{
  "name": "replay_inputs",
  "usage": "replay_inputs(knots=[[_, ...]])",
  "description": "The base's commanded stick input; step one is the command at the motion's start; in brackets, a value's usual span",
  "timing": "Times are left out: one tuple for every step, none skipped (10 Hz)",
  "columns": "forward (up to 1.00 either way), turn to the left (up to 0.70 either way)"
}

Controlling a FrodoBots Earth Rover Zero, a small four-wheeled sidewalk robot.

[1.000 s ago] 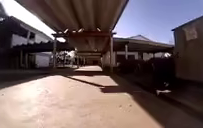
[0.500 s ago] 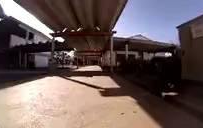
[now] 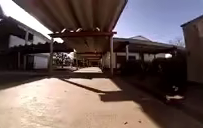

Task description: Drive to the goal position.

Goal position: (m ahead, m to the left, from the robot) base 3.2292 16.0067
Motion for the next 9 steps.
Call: replay_inputs(knots=[[0.50,0.00],[0.50,0.00],[0.50,0.00],[0.50,0.00],[0.50,0.00],[0.50,0.00],[0.50,0.00],[0.50,0.00],[0.50,0.00]])
